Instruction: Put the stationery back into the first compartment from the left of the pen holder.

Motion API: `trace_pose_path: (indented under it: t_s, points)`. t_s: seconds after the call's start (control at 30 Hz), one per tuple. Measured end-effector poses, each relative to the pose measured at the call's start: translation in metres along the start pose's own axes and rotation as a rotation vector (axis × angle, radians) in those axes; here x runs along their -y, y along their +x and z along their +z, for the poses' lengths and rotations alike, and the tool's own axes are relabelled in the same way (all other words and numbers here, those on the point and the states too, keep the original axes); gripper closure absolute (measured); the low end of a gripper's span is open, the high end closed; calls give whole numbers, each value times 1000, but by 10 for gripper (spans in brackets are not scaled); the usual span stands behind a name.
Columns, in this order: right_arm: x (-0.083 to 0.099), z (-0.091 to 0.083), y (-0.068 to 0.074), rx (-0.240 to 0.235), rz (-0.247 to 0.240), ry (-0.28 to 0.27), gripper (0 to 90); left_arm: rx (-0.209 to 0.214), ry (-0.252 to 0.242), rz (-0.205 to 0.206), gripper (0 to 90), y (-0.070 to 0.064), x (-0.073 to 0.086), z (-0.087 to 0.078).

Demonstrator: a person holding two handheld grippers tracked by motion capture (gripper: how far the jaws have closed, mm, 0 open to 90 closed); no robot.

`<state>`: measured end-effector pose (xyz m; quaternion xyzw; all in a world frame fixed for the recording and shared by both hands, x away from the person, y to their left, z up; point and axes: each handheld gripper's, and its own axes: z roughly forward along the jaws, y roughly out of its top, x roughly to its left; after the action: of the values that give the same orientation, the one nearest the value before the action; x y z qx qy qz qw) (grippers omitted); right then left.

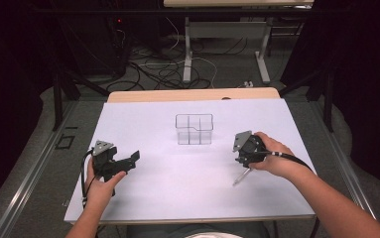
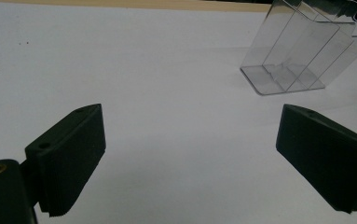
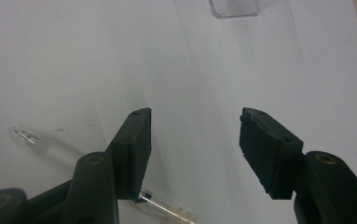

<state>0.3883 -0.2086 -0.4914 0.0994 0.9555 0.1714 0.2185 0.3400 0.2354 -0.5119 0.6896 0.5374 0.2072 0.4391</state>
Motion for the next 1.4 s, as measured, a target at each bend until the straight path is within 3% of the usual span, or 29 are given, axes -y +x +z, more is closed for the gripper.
trace_pose_path:
  t_s: [0.03,0.17,0.23,0.3,0.4,0.6,0.7,0.73,0.77,0.83,0.87,0.9,0.97,1.03,1.1,1.27,1.33,1.4]
  points:
    - [0,1,0,8,-42,14,432,0,1,1,82,0,0,0]
    - [0,2,1,13,-115,15,428,1,0,2,83,0,0,0]
    - [-1,2,2,13,-127,20,427,0,0,1,83,0,0,0]
    - [-1,2,1,8,-173,32,426,-1,0,0,83,0,0,0]
    - [-1,2,4,17,-187,39,422,0,-1,3,84,0,0,0]
    - [3,5,10,-7,-308,93,480,-2,0,2,84,0,0,1]
    - [6,6,13,-16,-366,95,507,-3,0,1,85,0,0,1]
    - [9,9,15,6,-372,43,516,-3,-1,1,85,0,0,1]
    - [9,10,15,3,-406,41,524,-2,0,-1,85,0,0,1]
    - [7,5,16,-41,-424,108,530,-2,0,-1,86,0,0,1]
    - [7,5,16,-41,-424,108,530,-3,0,-1,86,0,0,1]
    - [7,5,17,-44,-466,103,535,-3,0,-1,86,0,0,1]
    - [10,7,19,0,-500,28,535,-3,1,-1,86,0,0,1]
    - [8,4,18,-26,-557,57,535,-4,1,0,87,0,0,1]
    - [10,4,20,-32,-557,44,541,-5,1,-2,87,0,0,1]
    - [9,2,24,-78,-620,40,570,-5,-1,-7,89,0,0,1]
    - [6,-1,24,-116,-661,69,595,-5,-1,-8,90,0,0,2]
    - [8,1,27,-128,-655,53,608,-5,-1,-8,91,0,0,2]
